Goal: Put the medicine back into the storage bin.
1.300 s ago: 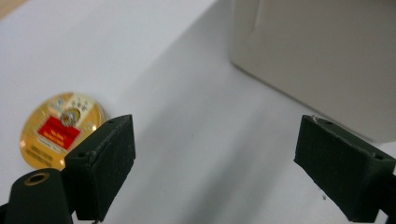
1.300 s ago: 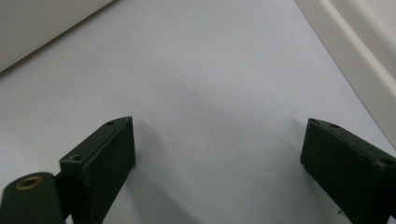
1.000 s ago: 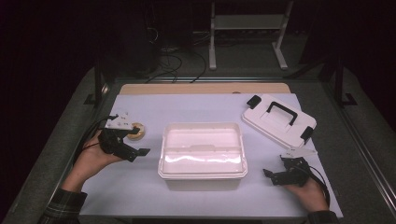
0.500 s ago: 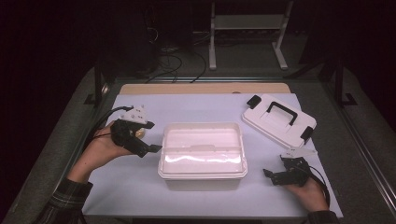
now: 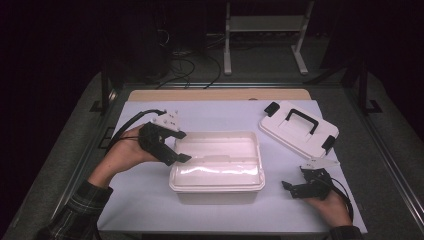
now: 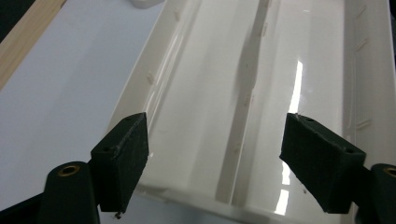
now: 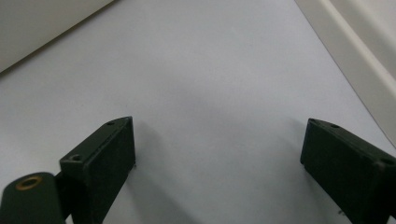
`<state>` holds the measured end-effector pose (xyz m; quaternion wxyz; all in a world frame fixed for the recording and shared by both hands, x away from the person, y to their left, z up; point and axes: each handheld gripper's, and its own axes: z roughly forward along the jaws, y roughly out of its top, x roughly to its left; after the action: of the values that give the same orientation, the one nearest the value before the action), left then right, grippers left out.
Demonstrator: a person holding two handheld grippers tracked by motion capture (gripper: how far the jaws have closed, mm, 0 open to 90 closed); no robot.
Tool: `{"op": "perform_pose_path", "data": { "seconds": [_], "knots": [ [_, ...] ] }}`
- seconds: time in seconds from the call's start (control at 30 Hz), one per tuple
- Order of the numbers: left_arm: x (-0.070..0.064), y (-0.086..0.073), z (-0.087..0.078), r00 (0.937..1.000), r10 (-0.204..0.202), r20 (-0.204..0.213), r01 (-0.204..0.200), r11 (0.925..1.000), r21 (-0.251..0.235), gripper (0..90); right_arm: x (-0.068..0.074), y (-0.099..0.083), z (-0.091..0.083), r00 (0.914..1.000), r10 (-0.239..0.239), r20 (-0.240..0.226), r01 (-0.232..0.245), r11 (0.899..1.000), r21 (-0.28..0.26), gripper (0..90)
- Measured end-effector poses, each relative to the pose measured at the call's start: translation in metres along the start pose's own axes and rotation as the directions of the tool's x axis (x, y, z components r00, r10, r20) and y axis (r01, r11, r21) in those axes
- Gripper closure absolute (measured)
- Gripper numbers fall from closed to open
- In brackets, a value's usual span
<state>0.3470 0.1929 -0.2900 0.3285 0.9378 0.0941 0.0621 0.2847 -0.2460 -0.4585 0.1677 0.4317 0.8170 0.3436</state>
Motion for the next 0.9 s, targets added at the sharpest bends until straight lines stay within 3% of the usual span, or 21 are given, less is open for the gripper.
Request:
{"op": "perform_pose_path", "data": {
  "seconds": [0.07,0.2,0.43,0.6,0.63,0.9],
  "knots": [
    [-0.002,0.008,0.004,0.9993,0.032,0.019,-0.032,0.9995,0.001,31.9,0.0,0.0,0.0,1.0,0.0,0.0,0.0,1.0,0.0,9.2],
    [-0.004,0.016,0.01,0.9981,0.051,0.035,-0.051,0.9987,-0.006,37.8,0.0,0.0,0.0,1.0,0.0,0.0,0.0,1.0,0.0,9.2],
    [-0.005,0.029,0.027,0.9937,0.073,0.085,-0.075,0.9969,0.025,50.7,0.0,0.0,0.0,1.0,0.001,0.0,-0.001,1.0,0.0,9.2],
    [-0.006,0.038,0.037,0.9901,0.089,0.109,-0.096,0.9934,0.064,58.8,0.0,0.0,0.0,1.0,0.0,0.0,0.0,1.0,0.0,9.2],
    [-0.007,0.042,0.04,0.9894,0.095,0.11,-0.106,0.9896,0.097,59.7,0.0,0.0,0.0,1.0,0.001,0.0,-0.001,1.0,0.001,9.2],
    [-0.008,0.054,0.053,0.9851,0.109,0.133,-0.129,0.9795,0.155,65.8,0.0,0.0,0.0,1.0,0.002,0.0,-0.002,1.0,0.001,9.2]
  ]
}}
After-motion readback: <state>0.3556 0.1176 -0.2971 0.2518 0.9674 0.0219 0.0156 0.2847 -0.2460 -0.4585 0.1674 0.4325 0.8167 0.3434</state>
